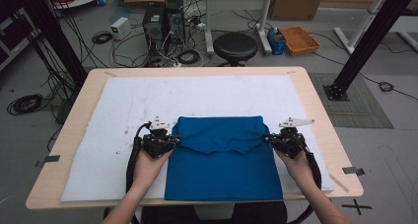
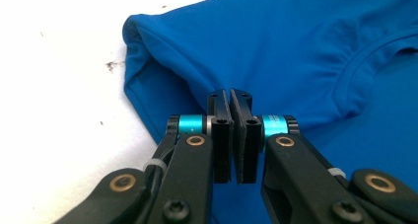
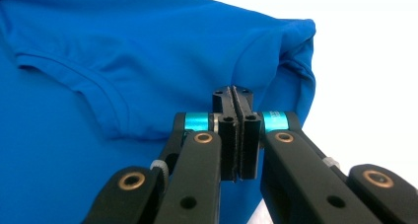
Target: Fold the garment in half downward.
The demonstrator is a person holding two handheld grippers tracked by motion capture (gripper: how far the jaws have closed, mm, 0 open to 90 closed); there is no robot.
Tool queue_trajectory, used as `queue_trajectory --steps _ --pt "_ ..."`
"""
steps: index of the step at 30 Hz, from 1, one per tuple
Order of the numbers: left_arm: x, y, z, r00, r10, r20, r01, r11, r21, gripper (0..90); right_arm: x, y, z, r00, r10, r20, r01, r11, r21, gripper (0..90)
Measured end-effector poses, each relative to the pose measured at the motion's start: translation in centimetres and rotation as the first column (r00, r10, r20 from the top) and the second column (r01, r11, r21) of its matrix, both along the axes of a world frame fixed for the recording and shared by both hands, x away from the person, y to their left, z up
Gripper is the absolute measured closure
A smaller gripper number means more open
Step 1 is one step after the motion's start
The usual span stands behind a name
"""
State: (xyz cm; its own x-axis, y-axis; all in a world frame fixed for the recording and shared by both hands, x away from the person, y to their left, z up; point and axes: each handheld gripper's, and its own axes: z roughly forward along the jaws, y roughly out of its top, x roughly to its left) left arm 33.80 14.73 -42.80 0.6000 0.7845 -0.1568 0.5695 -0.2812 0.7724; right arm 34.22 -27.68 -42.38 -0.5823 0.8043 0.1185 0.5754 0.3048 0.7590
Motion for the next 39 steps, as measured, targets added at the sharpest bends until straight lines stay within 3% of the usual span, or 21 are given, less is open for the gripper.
queue_trajectory --steps 10,17,26,37,39 --pt "-3.2 0.2 1.6 0.9975 -0.071 -0.008 0.070 0.9960 -0.055 87.2 -4.3 -1.1 2.0 0.9981 0.051 0.034 -0.052 0.9983 0.025 90.0" --pt "-6.8 0.5 2.5 0.9927 -0.120 -0.010 0.119 0.9913 -0.055 87.2 -8.0 -1.5 2.3 0.9961 0.080 0.036 -0.081 0.9960 0.038 90.0" --pt "-10.6 0.7 2.5 0.9847 -0.171 -0.035 0.170 0.9849 -0.034 87.2 -12.2 -1.7 2.1 0.9925 0.116 0.039 -0.116 0.9932 0.007 90.0" --pt "-11.5 0.6 1.2 0.9790 -0.191 -0.070 0.193 0.9810 0.021 87.0 -14.2 -0.8 1.3 0.9872 0.152 0.049 -0.149 0.9865 -0.069 90.0" --pt "-11.6 0.6 0.9 0.9814 -0.180 -0.067 0.181 0.9833 0.017 86.6 -14.2 -0.8 1.2 0.9874 0.150 0.048 -0.146 0.9864 -0.075 90.0"
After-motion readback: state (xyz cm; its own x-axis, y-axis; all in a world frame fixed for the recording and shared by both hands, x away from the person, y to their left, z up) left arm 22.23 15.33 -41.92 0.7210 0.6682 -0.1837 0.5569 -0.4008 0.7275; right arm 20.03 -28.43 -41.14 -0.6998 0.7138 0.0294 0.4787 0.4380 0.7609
